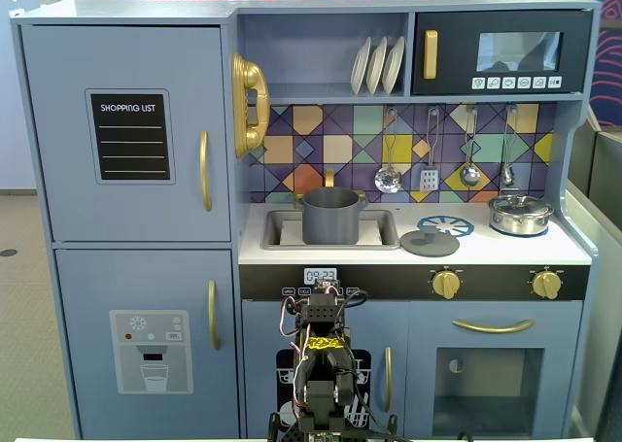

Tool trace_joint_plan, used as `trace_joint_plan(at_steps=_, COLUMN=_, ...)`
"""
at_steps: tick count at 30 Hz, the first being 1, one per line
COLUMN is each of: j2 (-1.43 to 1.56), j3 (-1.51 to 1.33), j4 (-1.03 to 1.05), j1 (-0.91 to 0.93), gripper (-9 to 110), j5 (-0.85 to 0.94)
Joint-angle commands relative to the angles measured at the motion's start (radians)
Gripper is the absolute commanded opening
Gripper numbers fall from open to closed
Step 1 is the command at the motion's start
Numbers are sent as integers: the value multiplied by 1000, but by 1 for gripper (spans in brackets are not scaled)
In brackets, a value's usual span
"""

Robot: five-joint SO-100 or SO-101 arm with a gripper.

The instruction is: Pick up the lid from the counter and put it on the gray recipient

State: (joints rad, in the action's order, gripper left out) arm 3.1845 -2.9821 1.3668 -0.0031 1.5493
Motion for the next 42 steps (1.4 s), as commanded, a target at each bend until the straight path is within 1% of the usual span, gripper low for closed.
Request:
trace_joint_plan(at_steps=1, j2=-5, j3=-20, j4=155, j1=64, gripper=0, j5=-91)
trace_joint_plan(at_steps=12, j2=-6, j3=-20, j4=155, j1=66, gripper=0, j5=-83)
trace_joint_plan(at_steps=15, j2=-8, j3=-6, j4=115, j1=87, gripper=0, j5=-67)
trace_joint_plan(at_steps=18, j2=-77, j3=97, j4=60, j1=98, gripper=0, j5=-52)
trace_joint_plan(at_steps=22, j2=-230, j3=342, j4=17, j1=101, gripper=0, j5=-29)
trace_joint_plan(at_steps=25, j2=-308, j3=515, j4=-35, j1=135, gripper=0, j5=32)
trace_joint_plan(at_steps=29, j2=-339, j3=634, j4=-164, j1=207, gripper=0, j5=86)
trace_joint_plan(at_steps=31, j2=-324, j3=650, j4=-264, j1=258, gripper=0, j5=55)
trace_joint_plan(at_steps=33, j2=-310, j3=658, j4=-350, j1=319, gripper=0, j5=118)
trace_joint_plan(at_steps=35, j2=-291, j3=657, j4=-446, j1=374, gripper=0, j5=183)
trace_joint_plan(at_steps=42, j2=-250, j3=575, j4=-773, j1=525, gripper=0, j5=199)
